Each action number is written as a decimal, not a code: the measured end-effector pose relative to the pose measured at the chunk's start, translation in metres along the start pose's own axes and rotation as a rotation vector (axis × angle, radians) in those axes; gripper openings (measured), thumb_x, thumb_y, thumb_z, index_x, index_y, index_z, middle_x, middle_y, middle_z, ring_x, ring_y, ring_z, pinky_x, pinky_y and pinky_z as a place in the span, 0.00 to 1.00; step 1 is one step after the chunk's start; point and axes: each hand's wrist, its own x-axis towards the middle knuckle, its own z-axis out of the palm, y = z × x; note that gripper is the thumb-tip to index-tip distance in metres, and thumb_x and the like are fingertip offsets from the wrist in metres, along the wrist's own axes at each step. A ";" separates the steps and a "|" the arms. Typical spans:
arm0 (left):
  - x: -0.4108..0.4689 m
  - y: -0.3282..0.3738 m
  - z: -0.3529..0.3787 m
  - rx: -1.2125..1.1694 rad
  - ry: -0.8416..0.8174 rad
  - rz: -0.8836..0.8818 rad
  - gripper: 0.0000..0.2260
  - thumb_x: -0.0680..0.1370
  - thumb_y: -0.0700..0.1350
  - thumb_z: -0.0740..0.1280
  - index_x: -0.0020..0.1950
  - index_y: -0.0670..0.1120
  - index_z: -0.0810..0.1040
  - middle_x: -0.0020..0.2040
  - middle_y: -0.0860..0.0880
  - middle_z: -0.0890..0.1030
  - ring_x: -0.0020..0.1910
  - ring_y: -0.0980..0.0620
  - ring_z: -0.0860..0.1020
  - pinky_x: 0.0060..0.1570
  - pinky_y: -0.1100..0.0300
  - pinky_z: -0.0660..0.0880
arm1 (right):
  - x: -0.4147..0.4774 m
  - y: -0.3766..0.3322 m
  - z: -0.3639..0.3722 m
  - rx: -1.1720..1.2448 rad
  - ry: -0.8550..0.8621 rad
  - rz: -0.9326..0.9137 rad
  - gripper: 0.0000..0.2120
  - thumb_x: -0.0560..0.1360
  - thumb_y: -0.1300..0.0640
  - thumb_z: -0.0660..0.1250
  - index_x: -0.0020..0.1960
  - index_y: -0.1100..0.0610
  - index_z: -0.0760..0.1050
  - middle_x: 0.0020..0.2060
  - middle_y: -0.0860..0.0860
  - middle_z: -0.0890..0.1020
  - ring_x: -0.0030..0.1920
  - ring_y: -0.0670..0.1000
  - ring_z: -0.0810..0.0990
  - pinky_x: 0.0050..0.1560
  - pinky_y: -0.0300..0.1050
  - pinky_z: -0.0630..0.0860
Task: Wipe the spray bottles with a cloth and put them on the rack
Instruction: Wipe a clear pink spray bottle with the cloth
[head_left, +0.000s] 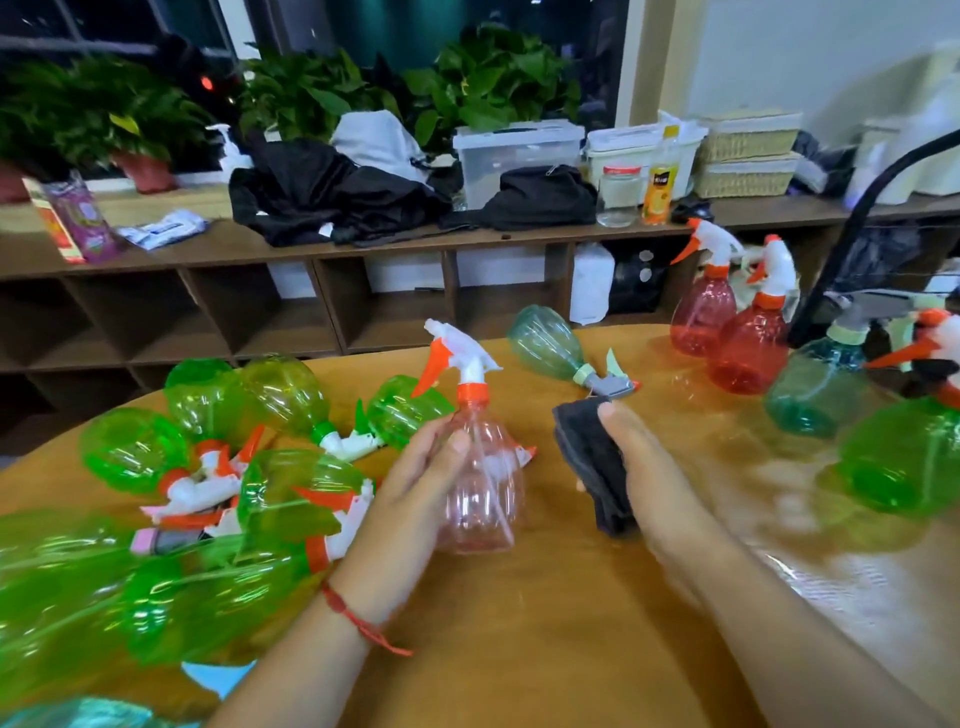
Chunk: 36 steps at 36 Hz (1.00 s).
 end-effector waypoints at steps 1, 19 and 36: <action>0.001 -0.002 -0.003 -0.012 0.010 -0.002 0.17 0.83 0.56 0.69 0.69 0.50 0.81 0.61 0.42 0.86 0.59 0.40 0.86 0.53 0.45 0.84 | 0.002 0.002 0.001 -0.013 -0.005 -0.043 0.08 0.84 0.48 0.65 0.59 0.48 0.80 0.42 0.47 0.86 0.41 0.47 0.84 0.42 0.42 0.74; -0.006 0.002 -0.018 -0.108 0.047 -0.020 0.24 0.78 0.59 0.71 0.74 0.59 0.76 0.67 0.48 0.84 0.65 0.41 0.84 0.64 0.32 0.79 | 0.019 -0.038 -0.009 -0.210 0.141 -0.421 0.12 0.86 0.57 0.64 0.61 0.44 0.83 0.54 0.49 0.87 0.55 0.58 0.86 0.58 0.67 0.83; -0.016 -0.008 -0.007 0.168 -0.175 0.052 0.36 0.75 0.49 0.79 0.79 0.65 0.68 0.75 0.56 0.77 0.74 0.53 0.76 0.72 0.44 0.76 | -0.001 -0.005 0.006 -0.017 -0.095 -0.420 0.19 0.85 0.68 0.61 0.65 0.50 0.81 0.58 0.47 0.87 0.60 0.47 0.85 0.55 0.39 0.81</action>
